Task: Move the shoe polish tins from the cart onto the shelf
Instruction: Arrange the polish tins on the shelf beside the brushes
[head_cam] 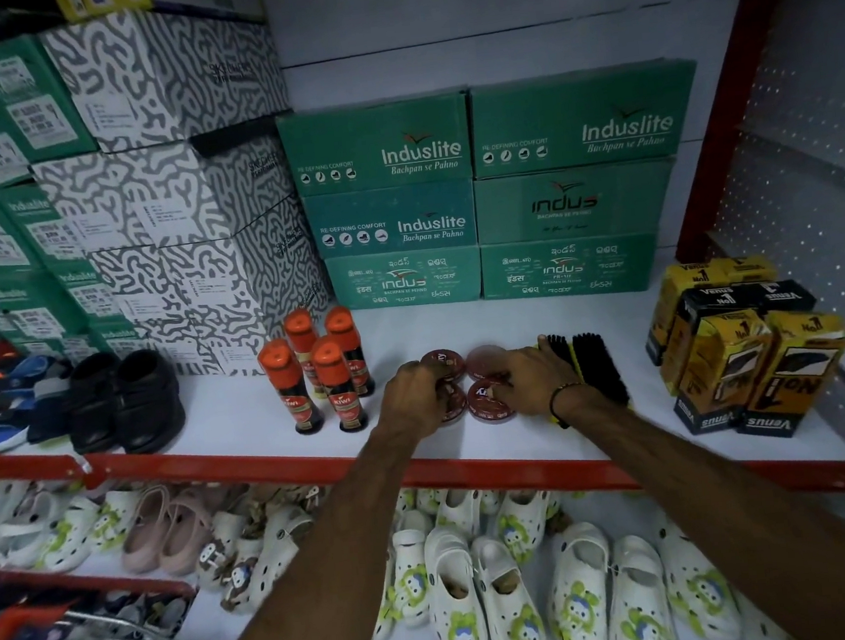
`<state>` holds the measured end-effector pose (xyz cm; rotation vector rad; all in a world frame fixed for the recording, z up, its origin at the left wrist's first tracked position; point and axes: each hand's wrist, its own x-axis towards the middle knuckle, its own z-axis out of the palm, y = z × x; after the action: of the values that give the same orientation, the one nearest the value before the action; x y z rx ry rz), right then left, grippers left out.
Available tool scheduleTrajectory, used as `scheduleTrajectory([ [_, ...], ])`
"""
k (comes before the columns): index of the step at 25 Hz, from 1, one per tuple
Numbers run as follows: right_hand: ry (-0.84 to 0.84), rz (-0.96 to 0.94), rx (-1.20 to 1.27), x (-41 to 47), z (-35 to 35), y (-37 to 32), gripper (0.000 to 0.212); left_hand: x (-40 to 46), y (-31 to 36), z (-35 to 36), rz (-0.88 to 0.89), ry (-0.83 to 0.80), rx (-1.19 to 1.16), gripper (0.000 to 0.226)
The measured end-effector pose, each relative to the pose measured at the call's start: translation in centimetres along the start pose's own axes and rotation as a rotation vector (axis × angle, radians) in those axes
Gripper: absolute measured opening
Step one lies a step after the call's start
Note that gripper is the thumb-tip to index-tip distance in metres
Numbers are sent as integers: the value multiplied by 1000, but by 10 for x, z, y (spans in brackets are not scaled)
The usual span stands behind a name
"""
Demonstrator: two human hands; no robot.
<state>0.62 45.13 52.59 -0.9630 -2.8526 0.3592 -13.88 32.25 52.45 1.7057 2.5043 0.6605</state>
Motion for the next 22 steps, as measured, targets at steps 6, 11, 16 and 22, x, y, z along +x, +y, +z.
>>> scheduleTrajectory([
  [6, -40, 2, -14, -2, -6, -5, 49, 1, 2, -3, -16, -11, 37, 46],
  [11, 38, 50, 61, -12, -35, 17, 58, 3, 28, -4, 47, 60, -2, 41],
  [16, -191, 98, -26, -52, -58, 69, 97, 1, 67, 13, 182, -57, 21, 62],
  [22, -172, 103, -13, -82, -49, 80, 85, -1, 96, 40, 194, -200, 82, 86],
])
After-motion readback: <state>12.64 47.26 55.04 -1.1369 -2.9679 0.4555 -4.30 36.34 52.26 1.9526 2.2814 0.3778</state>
